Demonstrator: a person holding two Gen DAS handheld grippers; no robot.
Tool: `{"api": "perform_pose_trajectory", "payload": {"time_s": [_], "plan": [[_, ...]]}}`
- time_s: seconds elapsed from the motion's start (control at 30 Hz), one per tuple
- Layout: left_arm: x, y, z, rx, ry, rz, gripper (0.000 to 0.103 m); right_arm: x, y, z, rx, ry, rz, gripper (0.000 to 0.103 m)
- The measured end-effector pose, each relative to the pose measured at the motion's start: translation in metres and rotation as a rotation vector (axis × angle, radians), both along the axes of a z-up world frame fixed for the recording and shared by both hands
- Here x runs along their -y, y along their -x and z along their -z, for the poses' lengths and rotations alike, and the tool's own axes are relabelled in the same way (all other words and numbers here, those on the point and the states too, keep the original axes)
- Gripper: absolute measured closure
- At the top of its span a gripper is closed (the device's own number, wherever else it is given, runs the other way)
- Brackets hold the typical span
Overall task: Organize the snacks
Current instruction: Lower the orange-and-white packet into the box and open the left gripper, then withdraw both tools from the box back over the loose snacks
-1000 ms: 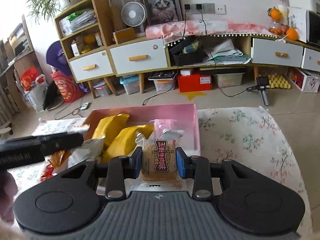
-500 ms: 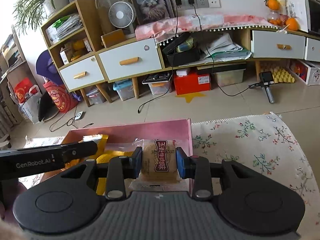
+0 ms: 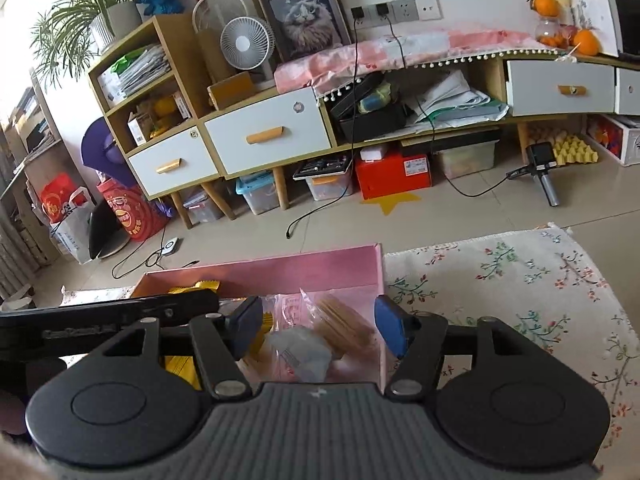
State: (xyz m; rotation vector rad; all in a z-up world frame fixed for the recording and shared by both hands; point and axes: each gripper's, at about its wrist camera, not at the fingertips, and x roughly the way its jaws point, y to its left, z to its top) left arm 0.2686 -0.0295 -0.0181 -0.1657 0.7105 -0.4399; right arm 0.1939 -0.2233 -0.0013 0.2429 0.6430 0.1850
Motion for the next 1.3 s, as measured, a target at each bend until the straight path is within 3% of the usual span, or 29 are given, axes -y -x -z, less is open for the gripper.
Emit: {"api": "perform_pose_trajectory", "payload": {"time_s": [0.3, 0.7, 1.03, 1.3], "plan": [[-0.008, 0.035, -0.027, 0.039, -0.056, 0.007, 0.011, -0.002, 0.014, -0.019, 0.009, 0.036, 0.011, 0.027], [-0.041, 0.094, -0.037, 0.027, -0.137, -0.046, 0.003, -0.005, 0.055, -0.027, -0.005, 0.104, 0.043, 0.004], [-0.087, 0.139, -0.014, 0.002, -0.263, -0.108, 0.002, -0.017, 0.093, -0.019, -0.035, 0.191, 0.004, 0.0], [-0.121, 0.163, 0.017, 0.012, -0.27, -0.096, 0.001, -0.034, 0.122, 0.008, -0.011, 0.228, -0.034, 0.0]]}}
